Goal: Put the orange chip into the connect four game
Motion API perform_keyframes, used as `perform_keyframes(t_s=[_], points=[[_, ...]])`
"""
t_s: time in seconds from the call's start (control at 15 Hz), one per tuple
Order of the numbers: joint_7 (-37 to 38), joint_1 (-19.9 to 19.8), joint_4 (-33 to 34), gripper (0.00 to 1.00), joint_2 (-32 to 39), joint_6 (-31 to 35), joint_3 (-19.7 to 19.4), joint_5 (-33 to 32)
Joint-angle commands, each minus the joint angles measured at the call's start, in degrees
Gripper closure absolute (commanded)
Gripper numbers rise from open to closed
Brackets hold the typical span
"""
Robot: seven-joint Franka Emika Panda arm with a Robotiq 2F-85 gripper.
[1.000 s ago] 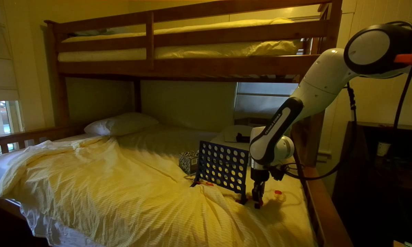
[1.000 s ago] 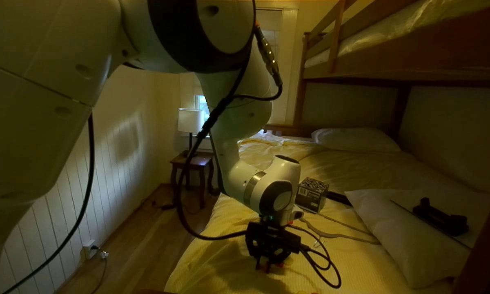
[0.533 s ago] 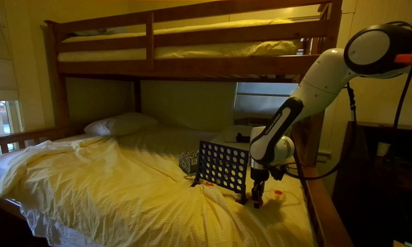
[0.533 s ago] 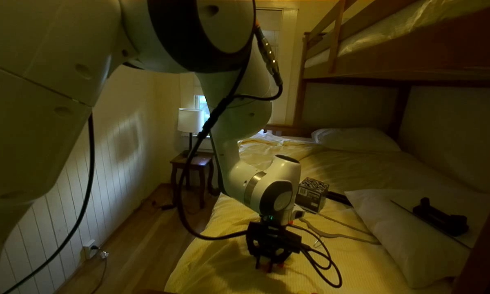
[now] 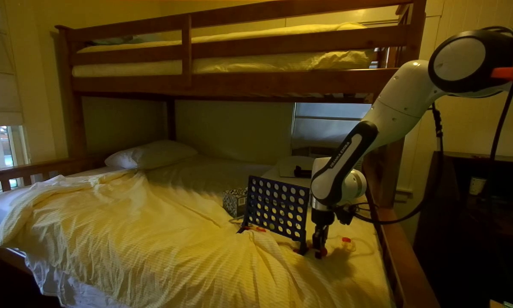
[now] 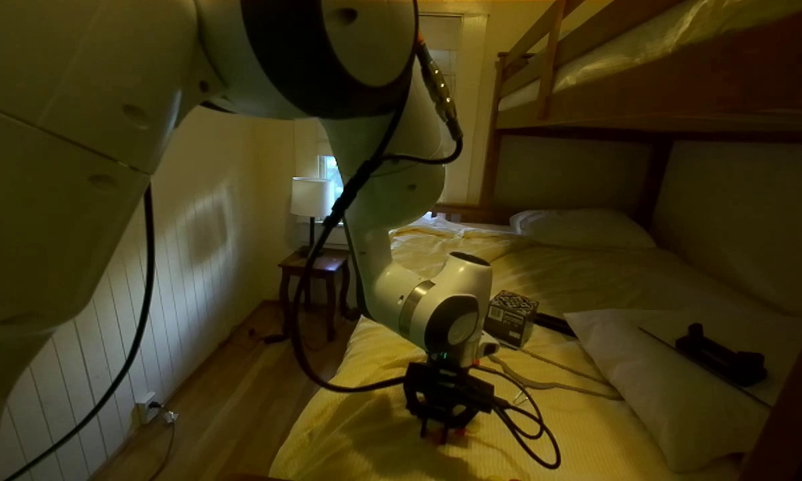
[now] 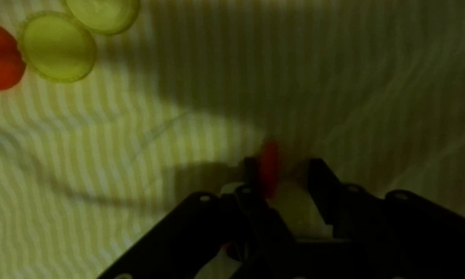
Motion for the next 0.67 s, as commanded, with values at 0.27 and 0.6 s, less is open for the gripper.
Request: perform_keyframes(t_s=[0.27, 0.6], points=[[1.49, 0.2, -1.99, 0.69, -2.0, 1.23, -0.22, -1.89], [1.54, 0.08, -2.21, 0.71, -2.22, 1.22, -0.27, -1.77]])
